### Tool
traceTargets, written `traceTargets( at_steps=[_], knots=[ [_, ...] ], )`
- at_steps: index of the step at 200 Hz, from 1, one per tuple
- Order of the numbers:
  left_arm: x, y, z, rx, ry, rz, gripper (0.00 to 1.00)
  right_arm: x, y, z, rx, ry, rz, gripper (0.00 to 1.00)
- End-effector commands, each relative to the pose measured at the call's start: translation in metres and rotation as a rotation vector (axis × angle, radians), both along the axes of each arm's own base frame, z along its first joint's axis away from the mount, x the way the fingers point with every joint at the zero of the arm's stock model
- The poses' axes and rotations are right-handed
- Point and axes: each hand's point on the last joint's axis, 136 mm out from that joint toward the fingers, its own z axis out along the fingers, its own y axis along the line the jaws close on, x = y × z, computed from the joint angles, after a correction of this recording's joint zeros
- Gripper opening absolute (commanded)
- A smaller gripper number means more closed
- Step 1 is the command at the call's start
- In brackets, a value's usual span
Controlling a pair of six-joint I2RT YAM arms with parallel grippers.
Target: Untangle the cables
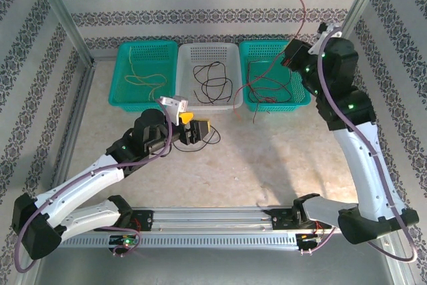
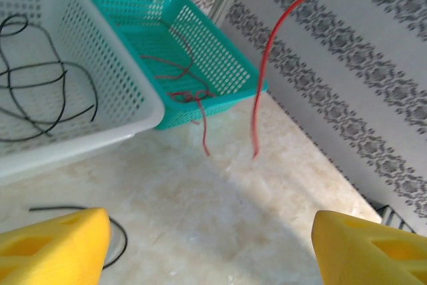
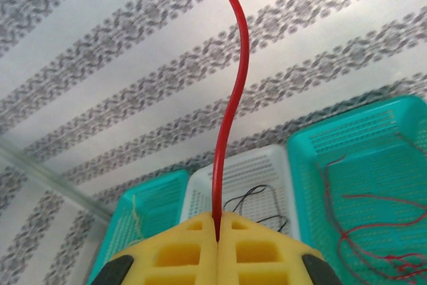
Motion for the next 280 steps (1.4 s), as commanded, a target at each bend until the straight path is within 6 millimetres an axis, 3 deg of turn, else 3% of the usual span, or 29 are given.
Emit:
traceTargets(
  at_steps=[1,26,67,131,155,182,192,208,215,228,252,280],
  knots=[
    [0.005,0.008,-0.011,0.017,0.036,0.048,0.79,0.012,-0.019,0.007,-0.01,0.002,-0.017,0.0],
    [0.007,0.007,-0.016,0.025,0.058,0.052,0.8,0.037,-0.039,0.004,0.011,0.026,-0.044,0.0],
    [0.011,0.006,-0.031,0.049,0.117,0.064,0.79,0.081,-0.053,-0.015,0.009,0.09,-0.051,0.0],
    [0.016,0.016,-0.047,0.082,0.162,0.111,0.8,0.152,-0.077,-0.09,-0.022,0.27,-0.101,0.0],
    [0.018,0.02,-0.052,0.082,0.175,0.123,0.8,0.172,-0.08,-0.11,-0.039,0.329,-0.104,0.0],
    [0.019,0.026,-0.054,0.085,0.187,0.137,0.81,0.185,-0.084,-0.122,-0.071,0.393,-0.112,0.3],
    [0.019,0.028,-0.055,0.084,0.192,0.14,0.81,0.185,-0.081,-0.124,-0.081,0.414,-0.098,0.38],
    [0.02,0.032,-0.055,0.078,0.195,0.15,0.82,0.181,-0.071,-0.123,-0.106,0.423,-0.075,0.42],
    [0.02,0.034,-0.056,0.077,0.2,0.154,0.83,0.177,-0.065,-0.121,-0.126,0.422,-0.068,0.49],
    [0.022,0.037,-0.059,0.077,0.212,0.162,0.84,0.167,-0.051,-0.118,-0.165,0.421,-0.046,0.52],
    [0.026,0.045,-0.07,0.09,0.263,0.187,0.84,0.137,-0.014,-0.119,-0.221,0.43,0.013,0.52],
    [0.026,0.058,-0.093,0.125,0.36,0.236,0.79,0.091,0.039,-0.135,-0.259,0.424,0.107,0.53]
  ],
)
